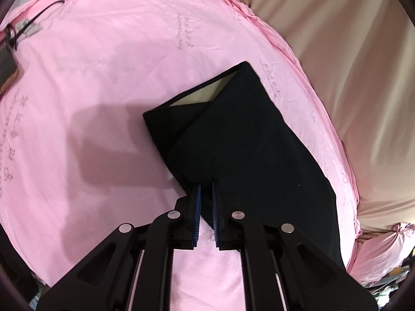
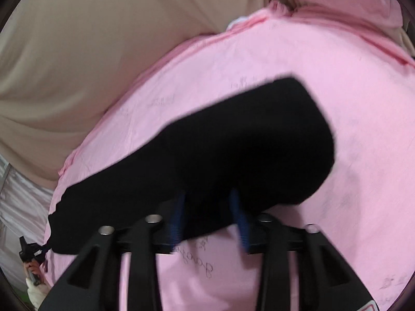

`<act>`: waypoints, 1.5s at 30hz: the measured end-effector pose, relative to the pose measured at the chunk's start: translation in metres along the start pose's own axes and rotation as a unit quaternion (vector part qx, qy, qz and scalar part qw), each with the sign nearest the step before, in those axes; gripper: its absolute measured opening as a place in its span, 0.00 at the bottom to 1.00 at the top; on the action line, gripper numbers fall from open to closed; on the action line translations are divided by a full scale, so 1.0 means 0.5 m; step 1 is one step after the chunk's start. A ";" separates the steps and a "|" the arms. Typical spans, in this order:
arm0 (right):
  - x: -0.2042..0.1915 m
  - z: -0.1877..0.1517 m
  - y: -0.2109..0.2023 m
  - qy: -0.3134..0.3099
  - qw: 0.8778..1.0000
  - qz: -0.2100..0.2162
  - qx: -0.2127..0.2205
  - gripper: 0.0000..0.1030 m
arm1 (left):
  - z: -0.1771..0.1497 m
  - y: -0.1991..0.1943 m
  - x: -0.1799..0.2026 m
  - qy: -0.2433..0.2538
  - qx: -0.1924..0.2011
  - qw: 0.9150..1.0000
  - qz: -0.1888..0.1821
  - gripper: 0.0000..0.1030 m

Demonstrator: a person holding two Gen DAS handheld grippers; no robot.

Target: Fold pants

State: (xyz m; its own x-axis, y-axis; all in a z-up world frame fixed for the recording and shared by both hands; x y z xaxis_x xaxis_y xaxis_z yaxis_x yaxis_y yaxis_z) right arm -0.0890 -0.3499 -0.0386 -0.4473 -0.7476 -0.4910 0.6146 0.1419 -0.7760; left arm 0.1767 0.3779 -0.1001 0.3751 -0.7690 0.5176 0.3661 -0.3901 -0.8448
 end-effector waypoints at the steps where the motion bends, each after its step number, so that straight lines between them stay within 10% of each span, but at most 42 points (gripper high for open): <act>1: 0.001 0.012 0.000 0.008 1.000 0.011 0.001 0.51 | 0.002 0.001 0.006 0.004 -0.001 1.000 0.003 0.07; 3: 0.012 0.037 0.009 0.020 1.000 0.014 0.005 0.51 | 0.007 0.001 0.014 0.008 0.000 1.000 0.008 0.07; 5: 0.003 0.051 0.009 0.013 1.000 0.008 0.008 0.05 | 0.019 -0.016 0.033 0.019 0.011 1.000 0.007 0.05; 11: -0.118 0.056 -0.139 -0.094 0.988 0.034 0.117 0.04 | 0.051 -0.107 0.099 0.073 0.060 0.995 0.002 0.05; 15: 0.027 0.001 -0.023 -0.032 0.998 -0.047 0.000 0.05 | 0.066 -0.072 0.000 0.044 0.057 0.992 0.099 0.01; 18: 0.073 -0.029 -0.004 0.011 1.000 -0.023 -0.007 0.05 | 0.038 -0.015 -0.070 -0.003 0.006 0.998 0.057 0.02; 20: 0.073 -0.026 -0.023 0.023 0.999 -0.026 0.003 0.24 | 0.009 -0.020 -0.049 -0.003 0.006 1.000 -0.014 0.07; 24: 0.055 -0.019 -0.033 0.009 0.999 -0.038 0.014 0.43 | -0.010 -0.049 0.015 0.013 0.038 0.994 -0.100 0.68; 27: 0.042 -0.035 -0.030 -0.005 0.999 -0.044 0.017 0.48 | 0.007 -0.024 0.031 0.005 0.054 0.996 -0.072 0.83; 32: 0.037 -0.067 -0.024 -0.004 0.999 -0.030 0.013 0.53 | 0.046 0.053 0.021 -0.025 0.029 0.997 -0.063 0.80; 34: 0.037 -0.082 -0.031 0.001 1.000 -0.024 0.015 0.53 | 0.055 0.059 0.031 -0.016 0.028 0.999 -0.035 0.36; 36: 0.039 -0.086 -0.037 0.005 1.000 -0.018 0.016 0.53 | 0.057 0.058 0.022 -0.036 0.020 0.999 -0.033 0.17; 45: 0.089 -0.045 -0.076 0.023 0.998 -0.034 0.040 0.57 | 0.007 -0.061 -0.003 -0.060 -0.003 0.996 -0.068 0.11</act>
Point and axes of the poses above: each gripper's, at about its wrist camera, not at the fingertips, and y roughly the way its jaws point, x to its right, z to its top, the point moved 10 cm from there along y, roughly the way its jaws point, and after that the axes turned 13 degrees about -x, right-handed, at the moved point
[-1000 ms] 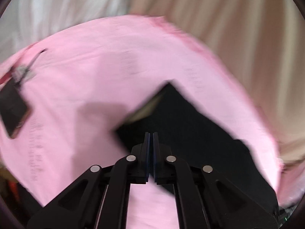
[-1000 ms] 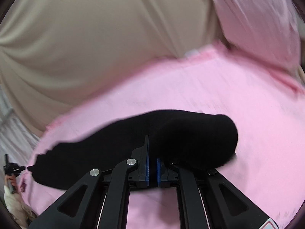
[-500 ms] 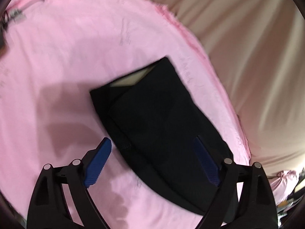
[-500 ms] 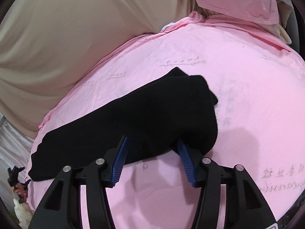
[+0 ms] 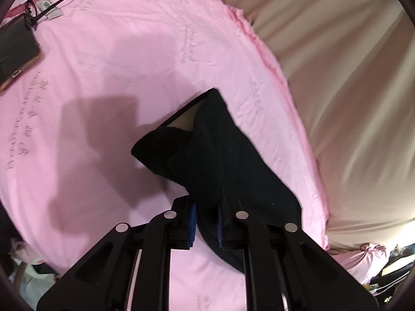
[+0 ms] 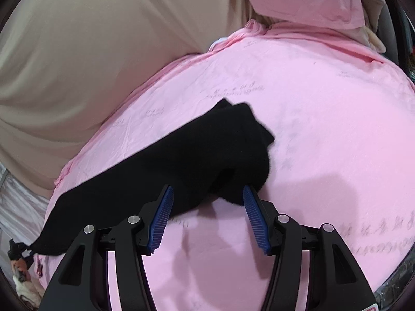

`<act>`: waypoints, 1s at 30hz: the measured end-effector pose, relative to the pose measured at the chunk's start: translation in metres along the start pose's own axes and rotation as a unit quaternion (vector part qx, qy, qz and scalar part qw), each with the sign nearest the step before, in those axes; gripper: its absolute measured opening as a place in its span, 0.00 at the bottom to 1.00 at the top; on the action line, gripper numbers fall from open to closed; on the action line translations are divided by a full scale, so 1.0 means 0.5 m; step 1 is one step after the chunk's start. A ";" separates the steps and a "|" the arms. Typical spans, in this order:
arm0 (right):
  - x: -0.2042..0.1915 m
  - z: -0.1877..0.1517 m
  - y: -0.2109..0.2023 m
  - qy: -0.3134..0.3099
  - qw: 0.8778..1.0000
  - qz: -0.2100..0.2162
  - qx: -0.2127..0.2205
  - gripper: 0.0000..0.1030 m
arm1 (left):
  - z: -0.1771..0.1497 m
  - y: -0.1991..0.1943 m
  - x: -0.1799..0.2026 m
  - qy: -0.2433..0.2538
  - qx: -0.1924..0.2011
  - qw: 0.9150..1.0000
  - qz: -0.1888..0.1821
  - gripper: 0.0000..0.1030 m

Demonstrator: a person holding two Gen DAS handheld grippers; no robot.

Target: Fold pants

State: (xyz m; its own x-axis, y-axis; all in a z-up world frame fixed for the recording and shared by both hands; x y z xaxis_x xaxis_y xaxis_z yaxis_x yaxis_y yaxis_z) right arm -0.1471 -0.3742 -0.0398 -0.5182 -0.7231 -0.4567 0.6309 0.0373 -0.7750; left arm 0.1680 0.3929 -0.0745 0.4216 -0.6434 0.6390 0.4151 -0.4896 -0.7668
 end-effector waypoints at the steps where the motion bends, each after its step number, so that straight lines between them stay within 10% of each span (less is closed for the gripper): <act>1: 0.008 0.014 0.009 0.008 1.000 0.007 -0.002 0.59 | 0.003 0.009 -0.006 -0.003 -0.004 1.000 0.007 0.11; 3: 0.013 0.042 0.033 0.022 1.000 0.018 -0.012 0.56 | 0.008 0.028 -0.021 -0.010 -0.006 0.999 0.031 0.11; 4: 0.002 0.060 0.041 0.013 1.000 0.019 -0.017 0.21 | 0.000 0.027 -0.033 -0.013 -0.007 0.999 0.037 0.11; 5: -0.016 0.079 0.037 0.001 1.000 0.024 -0.014 0.09 | 0.002 0.034 -0.037 -0.018 -0.006 0.999 0.044 0.11; 11: -0.213 0.203 -0.135 -0.174 0.977 0.033 0.117 0.09 | 0.001 0.010 -0.035 -0.010 -0.001 0.999 0.044 0.11; 17: 0.066 0.105 0.035 -0.061 0.991 -0.107 -0.046 0.18 | -0.010 0.035 -0.067 -0.005 -0.014 0.998 0.053 0.12; 21: 0.062 0.069 -0.014 -0.009 0.998 -0.047 -0.028 0.35 | -0.016 0.039 -0.068 0.003 -0.016 0.998 0.058 0.13; 23: 0.033 0.065 -0.016 -0.005 0.999 -0.017 -0.027 0.61 | -0.015 0.040 -0.062 0.010 -0.014 0.998 0.066 0.13; 30: -0.014 0.097 0.083 0.021 0.999 -0.008 -0.044 0.66 | -0.018 0.050 -0.078 -0.005 -0.021 0.999 0.045 0.21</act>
Point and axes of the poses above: each gripper's, at about its wrist camera, not at the fingertips, and y roughly the way its jaws point, x to its right, z to its top, the point moved 10 cm from there along y, roughly the way its jaws point, and after that the axes turned 13 degrees about -x, right-handed, at the moved point
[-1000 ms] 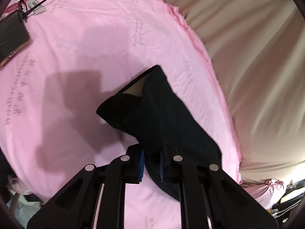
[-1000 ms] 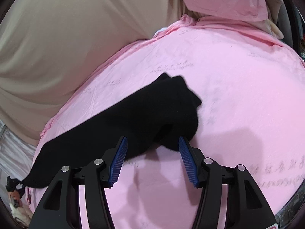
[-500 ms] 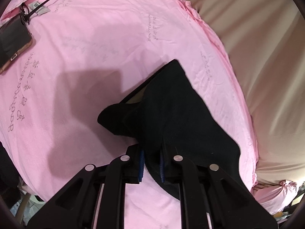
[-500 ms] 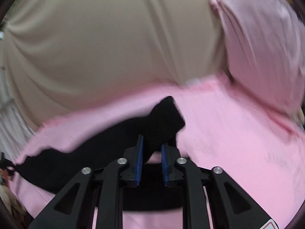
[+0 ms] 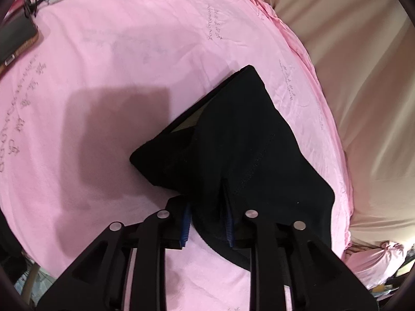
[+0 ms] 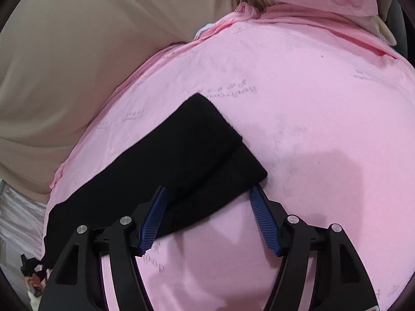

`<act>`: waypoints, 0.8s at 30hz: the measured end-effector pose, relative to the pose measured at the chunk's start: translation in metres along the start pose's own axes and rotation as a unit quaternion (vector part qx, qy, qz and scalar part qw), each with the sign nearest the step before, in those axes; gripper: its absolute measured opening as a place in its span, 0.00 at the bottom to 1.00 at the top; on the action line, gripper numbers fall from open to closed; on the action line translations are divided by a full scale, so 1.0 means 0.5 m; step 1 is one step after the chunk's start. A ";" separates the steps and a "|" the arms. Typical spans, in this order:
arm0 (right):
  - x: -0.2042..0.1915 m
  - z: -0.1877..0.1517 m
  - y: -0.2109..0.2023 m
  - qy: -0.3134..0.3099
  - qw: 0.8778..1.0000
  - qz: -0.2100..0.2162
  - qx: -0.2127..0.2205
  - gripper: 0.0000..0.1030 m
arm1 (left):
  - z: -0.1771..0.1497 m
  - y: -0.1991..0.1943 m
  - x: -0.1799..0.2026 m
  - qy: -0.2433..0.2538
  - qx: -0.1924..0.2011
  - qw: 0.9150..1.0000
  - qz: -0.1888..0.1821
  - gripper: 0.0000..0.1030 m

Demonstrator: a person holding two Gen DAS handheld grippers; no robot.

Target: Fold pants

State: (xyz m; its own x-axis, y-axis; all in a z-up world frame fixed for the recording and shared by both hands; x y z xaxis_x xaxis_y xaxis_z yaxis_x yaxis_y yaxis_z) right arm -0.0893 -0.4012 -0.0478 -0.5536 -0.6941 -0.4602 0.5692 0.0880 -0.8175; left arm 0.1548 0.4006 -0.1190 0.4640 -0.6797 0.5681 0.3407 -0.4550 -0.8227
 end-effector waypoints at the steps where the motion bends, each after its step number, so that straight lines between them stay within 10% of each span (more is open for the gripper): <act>1: -0.004 0.013 0.011 0.008 1.000 0.006 0.003 0.66 | 0.002 0.002 -0.002 -0.005 -0.002 1.000 -0.008 0.21; 3: -0.011 0.039 0.032 0.017 1.000 0.013 0.006 0.52 | 0.006 0.005 0.000 -0.010 -0.004 1.000 -0.017 0.19; 4: -0.017 0.047 0.044 0.026 0.999 0.019 -0.003 0.06 | 0.008 0.003 0.003 -0.007 -0.003 1.000 -0.015 0.15; 12: -0.095 0.015 -0.174 -0.014 0.997 0.042 0.055 0.07 | -0.027 -0.122 0.080 0.048 0.008 0.998 -0.039 0.11; 18: 0.066 -0.079 -0.050 0.054 0.998 -0.023 -0.025 0.07 | -0.018 -0.027 -0.014 0.010 -0.025 0.999 0.024 0.12; 24: 0.053 -0.092 -0.104 0.044 0.999 0.010 0.004 0.07 | -0.029 -0.064 -0.008 0.017 -0.019 1.000 -0.014 0.12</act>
Point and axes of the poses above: each gripper's, at about its wrist camera, not at the fingertips, and y roughly the way its jaws point, x to its right, z to its top, the point moved 10 cm from there along y, roughly the way its jaws point, and after that the axes turned 13 degrees about -x, right-handed, at the moved point
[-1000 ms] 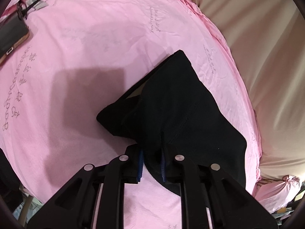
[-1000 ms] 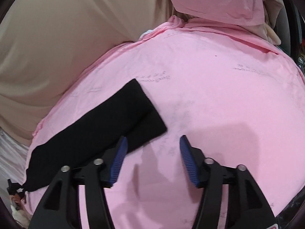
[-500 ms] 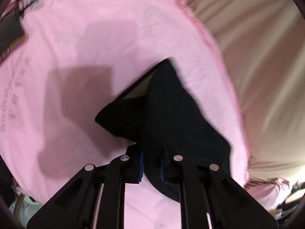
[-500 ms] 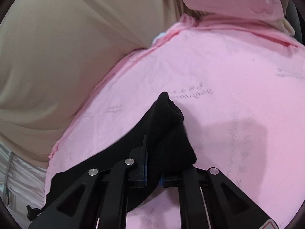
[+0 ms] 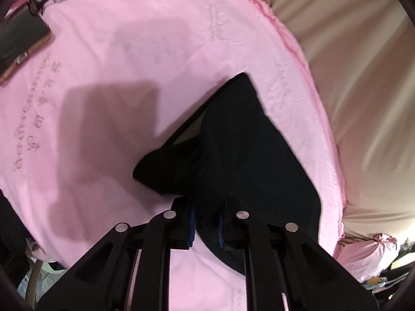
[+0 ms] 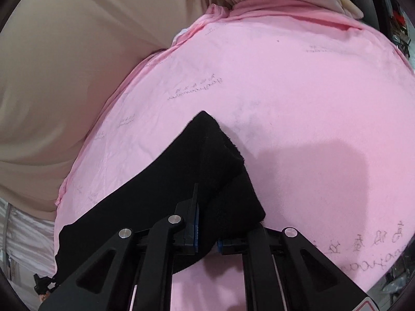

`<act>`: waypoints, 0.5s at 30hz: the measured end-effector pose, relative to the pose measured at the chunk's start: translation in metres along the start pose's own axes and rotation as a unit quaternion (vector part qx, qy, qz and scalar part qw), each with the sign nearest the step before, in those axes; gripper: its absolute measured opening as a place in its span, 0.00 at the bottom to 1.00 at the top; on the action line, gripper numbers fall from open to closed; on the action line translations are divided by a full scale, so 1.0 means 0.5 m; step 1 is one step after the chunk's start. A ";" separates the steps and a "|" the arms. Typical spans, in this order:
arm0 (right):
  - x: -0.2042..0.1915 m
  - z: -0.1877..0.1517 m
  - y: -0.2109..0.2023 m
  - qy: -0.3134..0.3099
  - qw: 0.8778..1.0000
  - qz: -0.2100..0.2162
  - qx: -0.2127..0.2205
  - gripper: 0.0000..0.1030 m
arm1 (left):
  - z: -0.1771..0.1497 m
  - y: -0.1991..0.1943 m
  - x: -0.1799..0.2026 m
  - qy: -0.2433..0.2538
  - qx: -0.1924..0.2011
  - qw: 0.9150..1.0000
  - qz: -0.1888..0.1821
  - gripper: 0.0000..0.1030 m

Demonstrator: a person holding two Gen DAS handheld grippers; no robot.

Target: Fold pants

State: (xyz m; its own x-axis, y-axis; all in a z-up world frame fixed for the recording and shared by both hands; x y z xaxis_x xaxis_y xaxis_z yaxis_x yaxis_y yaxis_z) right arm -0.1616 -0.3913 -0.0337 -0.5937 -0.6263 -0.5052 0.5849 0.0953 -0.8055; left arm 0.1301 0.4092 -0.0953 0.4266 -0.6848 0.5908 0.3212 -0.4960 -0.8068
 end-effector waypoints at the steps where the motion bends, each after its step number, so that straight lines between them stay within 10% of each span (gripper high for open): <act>1: -0.001 0.000 -0.006 -0.005 1.000 -0.003 0.006 0.07 | -0.004 -0.007 0.003 0.006 0.001 1.000 0.002 0.12; 6: 0.040 -0.020 0.040 -0.036 0.997 -0.069 -0.009 0.15 | -0.021 0.016 -0.035 -0.016 -0.004 0.999 0.030 0.21; 10: 0.090 -0.022 -0.057 -0.020 0.989 -0.143 0.041 0.45 | -0.033 -0.081 -0.014 0.002 0.064 0.996 0.054 0.28; 15: 0.009 0.000 -0.163 -0.063 0.982 -0.141 0.112 0.47 | -0.016 -0.238 0.036 0.026 0.204 0.966 0.160 0.28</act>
State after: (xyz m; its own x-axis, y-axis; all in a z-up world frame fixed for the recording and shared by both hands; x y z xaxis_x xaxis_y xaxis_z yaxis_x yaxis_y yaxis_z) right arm -0.2119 -0.4016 0.0297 -0.6848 -0.6949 -0.2195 0.5232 -0.2591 -0.8119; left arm 0.0928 0.4519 0.0113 0.5185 -0.7999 0.3022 0.4906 -0.0111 -0.8713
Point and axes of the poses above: each gripper's, at about its wrist camera, not at the fingertips, and y roughly the way its jaws point, x to its right, z to its top, the point moved 10 cm from there along y, roughly the way its jaws point, and after that the axes turned 13 degrees about -x, right-handed, at the moved point
